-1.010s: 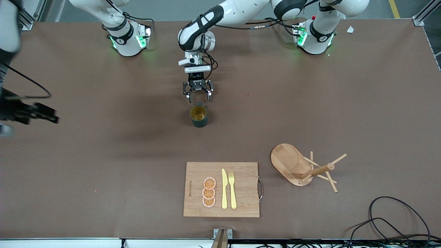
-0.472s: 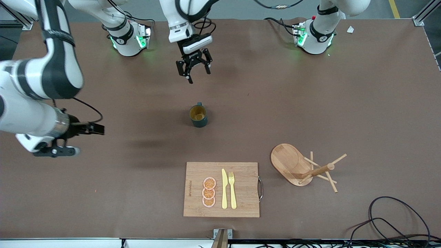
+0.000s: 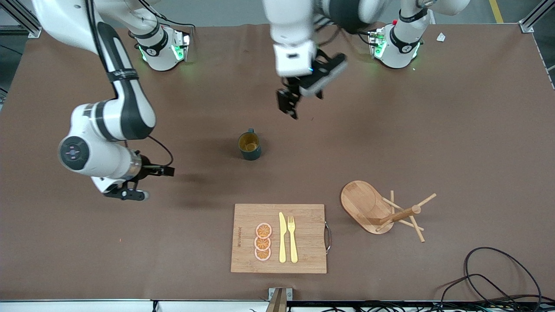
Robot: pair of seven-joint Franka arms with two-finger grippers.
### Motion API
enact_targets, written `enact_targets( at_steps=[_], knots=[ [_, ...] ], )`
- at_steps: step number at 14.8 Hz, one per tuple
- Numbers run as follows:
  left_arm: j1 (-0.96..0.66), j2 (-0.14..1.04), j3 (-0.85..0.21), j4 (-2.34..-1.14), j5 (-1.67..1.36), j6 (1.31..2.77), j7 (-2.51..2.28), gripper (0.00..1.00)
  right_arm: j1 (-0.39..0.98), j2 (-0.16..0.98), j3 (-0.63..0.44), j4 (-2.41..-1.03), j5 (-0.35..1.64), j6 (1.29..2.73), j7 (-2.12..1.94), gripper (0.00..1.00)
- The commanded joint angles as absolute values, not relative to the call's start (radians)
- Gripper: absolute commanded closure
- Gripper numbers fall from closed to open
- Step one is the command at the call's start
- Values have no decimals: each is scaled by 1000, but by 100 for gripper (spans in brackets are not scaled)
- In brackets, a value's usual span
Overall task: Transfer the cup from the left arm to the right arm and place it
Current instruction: 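Grasp the teal mug with the right gripper while the left gripper withdraws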
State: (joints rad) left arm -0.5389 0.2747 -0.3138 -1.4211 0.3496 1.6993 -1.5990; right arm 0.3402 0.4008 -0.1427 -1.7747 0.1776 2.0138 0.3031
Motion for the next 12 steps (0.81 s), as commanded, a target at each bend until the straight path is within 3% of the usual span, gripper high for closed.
enact_targets(
  at_steps=[1,7,12],
  knots=[
    [-369,226,-327,-1451,253,1674,-1368,0,506,344,-149,-1833,196,2063,634,0],
    [-62,178,-327,-1453,193,1605,-857,0,722,431,-150,-1818,365,2259,992,0],
    [112,109,-328,-1456,193,1585,-398,0,798,505,-149,-1819,379,2358,1080,1]
  ],
)
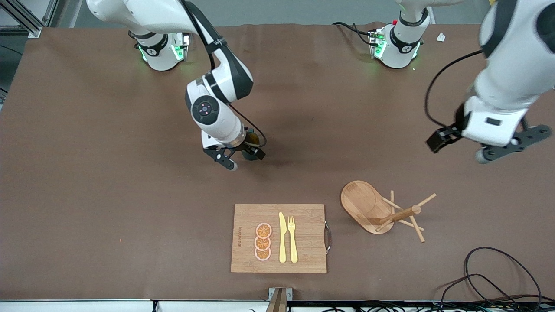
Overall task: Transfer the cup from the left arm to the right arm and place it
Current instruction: 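Grasp the teal mug with the right gripper while the left gripper withdraws, then carry the teal mug with the right gripper away from the cutting board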
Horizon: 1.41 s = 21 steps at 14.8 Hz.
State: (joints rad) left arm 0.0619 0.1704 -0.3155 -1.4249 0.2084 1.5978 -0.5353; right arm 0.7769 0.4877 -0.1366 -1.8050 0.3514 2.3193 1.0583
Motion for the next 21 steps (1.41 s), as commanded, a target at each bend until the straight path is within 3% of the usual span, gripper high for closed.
enact_targets(
  at_steps=[1,3,6,8,13,17,21],
  knots=[
    [120,97,-327,-1453,192,1585,-341,0,817,520,-150,-1819,379,2368,1080,5],
    [112,53,-296,-1456,174,1586,-196,0,828,548,-150,-1818,379,2387,1080,22],
    [46,-7,-214,-1486,124,1553,-147,0,830,554,-150,-1818,377,2376,1063,72],
    [-21,-17,-128,-1489,68,1507,-126,0,824,552,-150,-1818,373,2375,1019,96],
    [-41,-43,-110,-1506,43,1459,-100,0,792,528,-192,-1764,361,2236,820,100],
    [-44,-72,-114,-1555,44,1476,-101,0,750,525,-346,-1646,229,2108,518,100],
    [-48,-103,-129,-1580,44,1476,-100,0,537,529,-368,-1620,216,2114,69,100]
  ],
)
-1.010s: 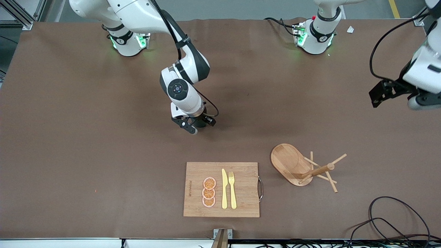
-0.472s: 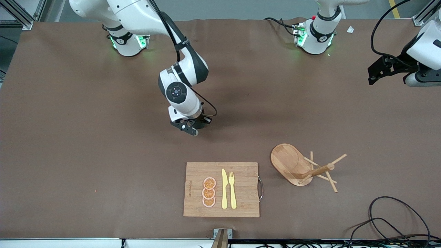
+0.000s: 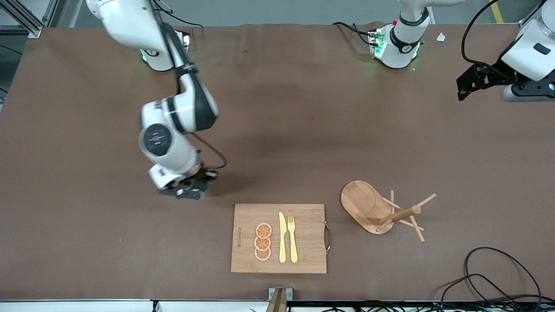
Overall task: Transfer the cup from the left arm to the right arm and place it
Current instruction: 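Carry the teal mug with the right gripper away from the cutting board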
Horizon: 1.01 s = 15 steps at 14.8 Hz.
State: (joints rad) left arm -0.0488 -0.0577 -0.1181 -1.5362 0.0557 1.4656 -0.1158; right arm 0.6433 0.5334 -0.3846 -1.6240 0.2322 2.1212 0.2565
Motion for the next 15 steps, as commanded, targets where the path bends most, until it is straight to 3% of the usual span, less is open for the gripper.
enact_targets(
  at_steps=[1,4,9,13,14,15],
  knots=[
    [-49,-109,-130,-1588,44,1476,-100,0,499,534,-368,-1620,215,2118,-13,100],
    [-46,-114,-130,-1589,43,1476,-40,0,391,580,-367,-1608,206,2152,-150,99],
    [-41,-110,-129,-1586,43,1474,-28,0,327,712,-367,-1562,184,2191,-288,99],
    [-46,-106,-129,-1580,43,1474,-35,0,310,736,-359,-1548,195,2184,-308,97],
    [-46,-106,-129,-1580,43,1474,-35,0,311,736,-359,-1546,195,2187,-304,85],
    [-45,-106,-129,-1580,43,1474,-35,0,316,735,-360,-1546,193,2189,-299,62]
  ],
)
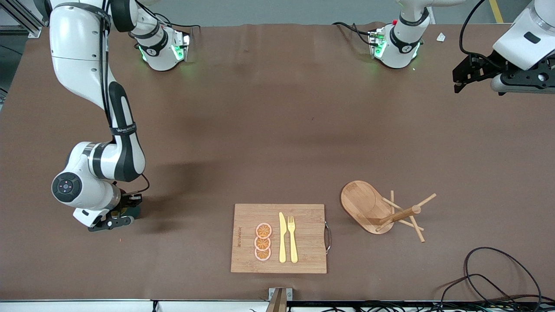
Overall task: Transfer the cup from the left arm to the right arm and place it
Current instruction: 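Carry the teal mug with the right gripper away from the cutting board, then set the teal mug down and open the right gripper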
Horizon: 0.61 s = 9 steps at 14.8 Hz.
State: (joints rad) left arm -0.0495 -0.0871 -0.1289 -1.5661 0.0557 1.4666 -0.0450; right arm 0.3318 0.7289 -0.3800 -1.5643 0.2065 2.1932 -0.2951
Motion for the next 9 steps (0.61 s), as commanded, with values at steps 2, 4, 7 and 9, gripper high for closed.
enact_targets(
  at_steps=[2,4,7,9],
  knots=[
    [-41,-106,-129,-1580,43,1473,-35,0,318,727,-362,-1525,193,2186,-298,12],
    [-40,-107,-129,-1580,43,1471,-35,0,305,698,-365,-1496,196,2180,-301,0],
    [-41,-104,-129,-1578,43,1471,-35,0,311,563,-368,-1500,196,2114,-264,0],
    [-43,-101,-129,-1578,43,1473,-35,0,314,447,-368,-1500,186,2021,-177,0]
  ],
)
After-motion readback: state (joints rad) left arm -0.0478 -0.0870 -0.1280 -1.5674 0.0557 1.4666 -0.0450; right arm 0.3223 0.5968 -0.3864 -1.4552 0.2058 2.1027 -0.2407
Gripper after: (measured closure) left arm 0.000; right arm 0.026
